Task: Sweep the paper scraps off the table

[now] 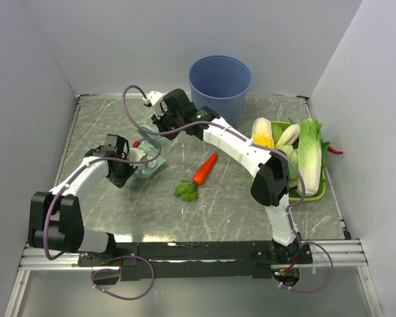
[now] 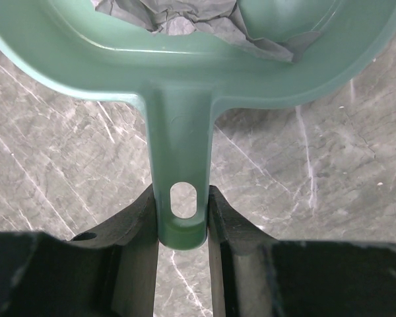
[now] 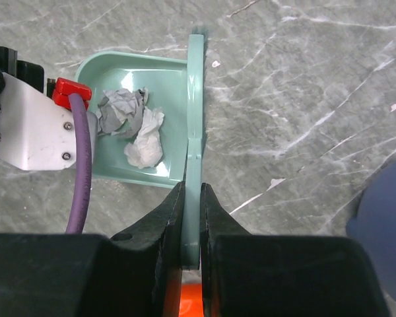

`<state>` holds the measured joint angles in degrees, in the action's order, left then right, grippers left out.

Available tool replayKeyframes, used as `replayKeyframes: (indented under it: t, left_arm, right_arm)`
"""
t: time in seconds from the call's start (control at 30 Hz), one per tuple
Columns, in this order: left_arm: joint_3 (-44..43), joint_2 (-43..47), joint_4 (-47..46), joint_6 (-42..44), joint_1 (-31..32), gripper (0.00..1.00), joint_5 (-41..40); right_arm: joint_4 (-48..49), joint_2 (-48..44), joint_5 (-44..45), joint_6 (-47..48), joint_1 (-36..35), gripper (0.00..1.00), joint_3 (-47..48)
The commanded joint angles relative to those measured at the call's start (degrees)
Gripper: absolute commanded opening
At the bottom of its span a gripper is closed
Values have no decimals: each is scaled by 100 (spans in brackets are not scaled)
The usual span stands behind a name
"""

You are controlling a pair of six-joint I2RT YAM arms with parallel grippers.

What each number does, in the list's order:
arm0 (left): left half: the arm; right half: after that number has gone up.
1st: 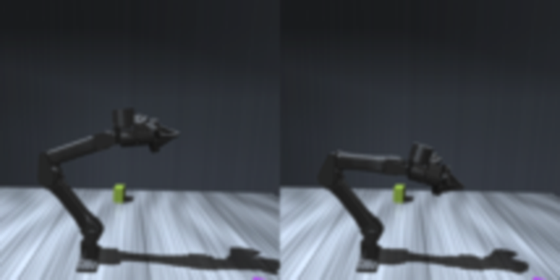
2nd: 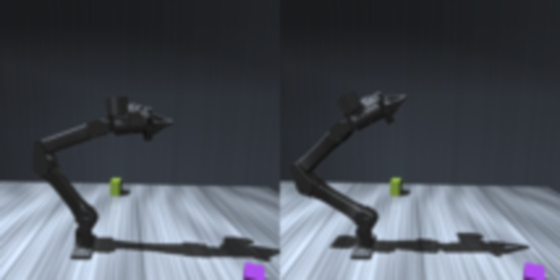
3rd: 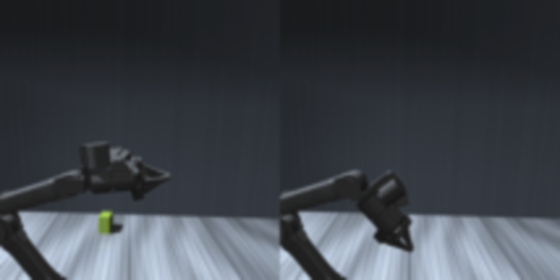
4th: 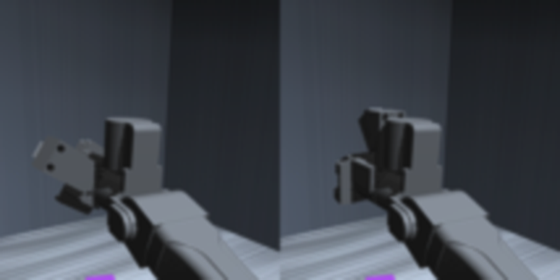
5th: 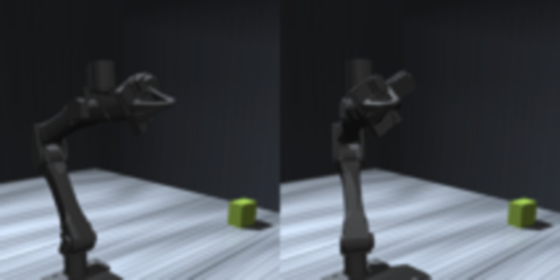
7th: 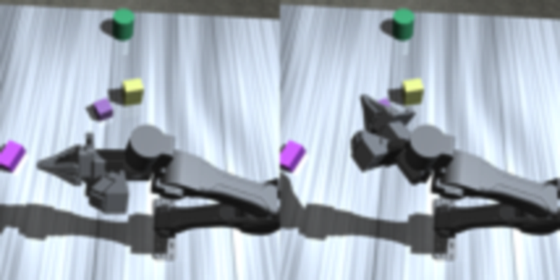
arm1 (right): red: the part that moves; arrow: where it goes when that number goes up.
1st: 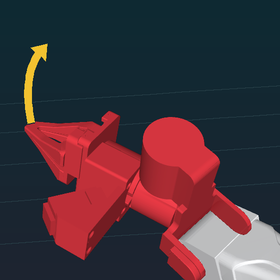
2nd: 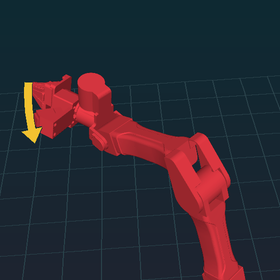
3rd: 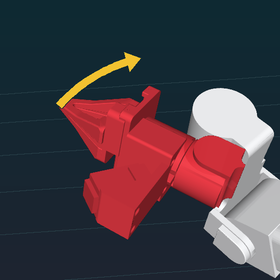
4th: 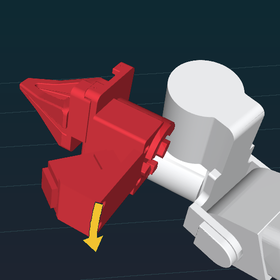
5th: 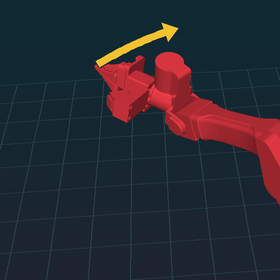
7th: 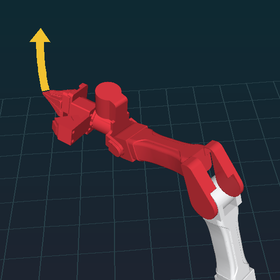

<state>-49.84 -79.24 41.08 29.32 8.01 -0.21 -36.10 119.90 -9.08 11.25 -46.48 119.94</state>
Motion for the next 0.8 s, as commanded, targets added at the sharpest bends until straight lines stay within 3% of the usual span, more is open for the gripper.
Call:
replayKeyframes:
  t: [0.0, 0.3, 0.47, 0.57, 0.77]
  left_arm:
    - [19, 243, -135, -23, -19, 1, 196]
    - [-34, 366, -118, 12, -19, 1, 363]
    - [-113, 418, -144, 12, -10, 1, 583]
    - [-297, 357, -100, -40, -19, 1, 627]
    - [-1149, 76, 163, -277, -19, 1, 794]
  right_arm:
    - [156, -826, -83, 45, 95, 0, 21]
    - [-37, -1714, -629, 176, 858, 0, -970]
    - [-178, -2329, -1796, 624, 1395, 0, -1745]
    - [-258, -3074, -2211, 905, 1712, 0, -2333]
    - [-451, -4629, -1931, 1538, 1818, 0, -3887]
